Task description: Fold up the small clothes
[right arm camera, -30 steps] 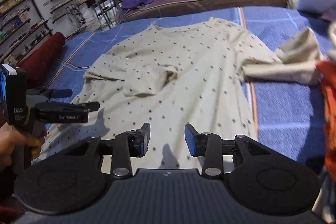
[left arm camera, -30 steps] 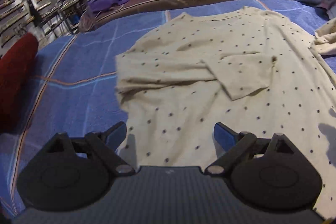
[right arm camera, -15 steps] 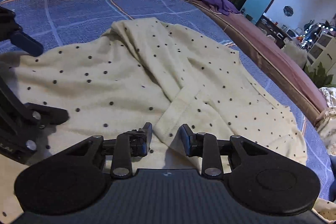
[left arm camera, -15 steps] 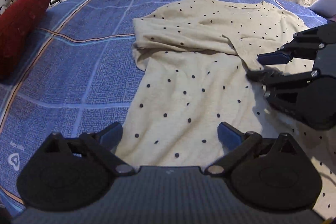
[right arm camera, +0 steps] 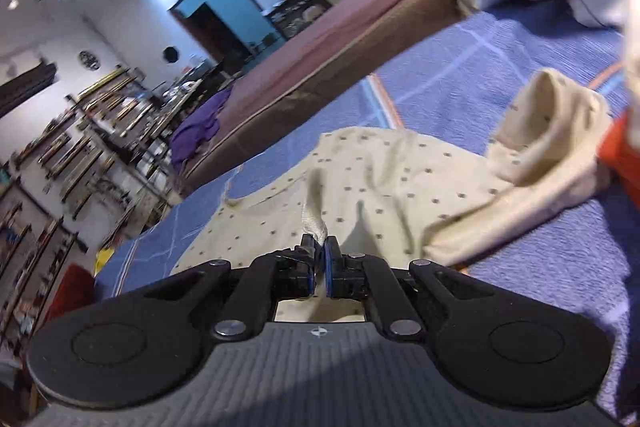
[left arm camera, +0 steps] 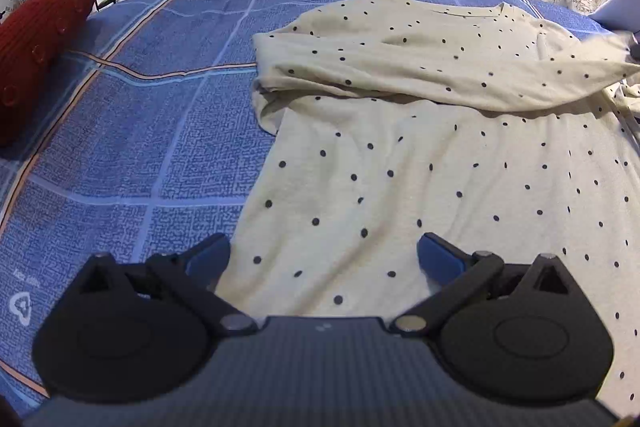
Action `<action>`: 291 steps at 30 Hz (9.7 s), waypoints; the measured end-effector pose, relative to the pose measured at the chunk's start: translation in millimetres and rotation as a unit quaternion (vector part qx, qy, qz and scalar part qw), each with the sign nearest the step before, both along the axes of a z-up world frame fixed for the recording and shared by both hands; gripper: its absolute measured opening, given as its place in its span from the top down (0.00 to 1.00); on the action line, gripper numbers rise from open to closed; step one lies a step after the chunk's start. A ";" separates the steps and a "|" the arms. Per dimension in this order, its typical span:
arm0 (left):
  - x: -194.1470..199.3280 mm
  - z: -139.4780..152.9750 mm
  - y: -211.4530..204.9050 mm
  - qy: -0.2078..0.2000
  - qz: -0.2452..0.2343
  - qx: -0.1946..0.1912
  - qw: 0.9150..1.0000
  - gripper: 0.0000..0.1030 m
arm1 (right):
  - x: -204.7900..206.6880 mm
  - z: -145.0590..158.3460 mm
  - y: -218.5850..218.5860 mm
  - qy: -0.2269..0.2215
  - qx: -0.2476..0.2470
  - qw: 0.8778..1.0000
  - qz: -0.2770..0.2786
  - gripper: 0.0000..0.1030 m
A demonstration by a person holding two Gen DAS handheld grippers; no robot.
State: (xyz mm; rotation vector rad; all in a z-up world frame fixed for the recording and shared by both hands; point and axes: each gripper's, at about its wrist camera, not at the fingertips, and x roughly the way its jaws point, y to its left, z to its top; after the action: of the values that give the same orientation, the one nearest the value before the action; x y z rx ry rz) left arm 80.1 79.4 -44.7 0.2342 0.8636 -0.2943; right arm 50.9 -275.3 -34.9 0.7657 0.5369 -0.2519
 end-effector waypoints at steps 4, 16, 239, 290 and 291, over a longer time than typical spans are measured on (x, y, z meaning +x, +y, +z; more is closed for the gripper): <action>1.0 -0.1 0.4 0.002 0.000 -0.001 1.000 0.00 | -13.1 -10.6 -10.9 0.029 0.000 0.999 -0.026 0.93; 5.8 3.1 -1.7 0.012 -0.006 0.009 1.000 0.00 | -18.0 5.3 49.4 0.091 -0.318 0.936 0.118 0.59; 7.8 0.4 -62.5 0.029 -0.159 0.045 0.986 0.00 | -1.2 148.9 -140.7 0.083 -0.230 0.960 -0.133 0.94; 133.5 47.0 -108.3 -0.006 -0.064 -0.072 0.995 0.94 | -50.9 -15.7 77.2 0.072 -0.112 0.980 0.150 0.30; 121.1 50.0 -121.7 -0.018 -0.092 -0.066 0.993 0.94 | -52.2 -15.6 76.3 0.071 -0.112 0.980 0.146 0.30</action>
State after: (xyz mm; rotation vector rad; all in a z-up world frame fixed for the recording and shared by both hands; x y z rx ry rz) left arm 201.2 -42.4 5.3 0.1964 0.7842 -0.5160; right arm -1.3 -199.0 -50.5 0.4440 0.7341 -0.0911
